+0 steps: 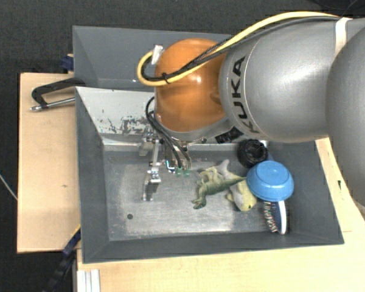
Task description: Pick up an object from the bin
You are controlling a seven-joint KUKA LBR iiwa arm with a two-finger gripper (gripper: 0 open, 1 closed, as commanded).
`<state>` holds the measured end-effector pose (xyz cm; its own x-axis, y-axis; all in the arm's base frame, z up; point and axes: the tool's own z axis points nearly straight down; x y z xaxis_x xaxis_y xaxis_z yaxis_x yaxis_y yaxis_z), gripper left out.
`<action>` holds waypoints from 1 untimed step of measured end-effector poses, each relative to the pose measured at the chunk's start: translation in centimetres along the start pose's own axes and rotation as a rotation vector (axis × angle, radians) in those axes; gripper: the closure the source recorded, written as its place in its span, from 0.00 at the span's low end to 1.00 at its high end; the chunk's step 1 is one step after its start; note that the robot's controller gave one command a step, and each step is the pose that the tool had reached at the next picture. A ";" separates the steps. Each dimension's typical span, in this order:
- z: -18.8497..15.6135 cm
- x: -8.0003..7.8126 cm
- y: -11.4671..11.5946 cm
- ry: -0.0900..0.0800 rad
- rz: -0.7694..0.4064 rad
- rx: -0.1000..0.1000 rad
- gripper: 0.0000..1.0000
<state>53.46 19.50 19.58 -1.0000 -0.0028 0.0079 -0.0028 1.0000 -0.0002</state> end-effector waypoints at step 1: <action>12.5 -0.6 -9.2 -0.013 -0.137 -0.003 0.00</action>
Offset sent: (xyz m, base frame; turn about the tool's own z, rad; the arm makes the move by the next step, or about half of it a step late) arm 0.0032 -0.0916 -0.1258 -0.1404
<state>53.97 10.29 7.05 -0.9902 -0.1398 -0.0055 -0.1399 0.9902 0.0025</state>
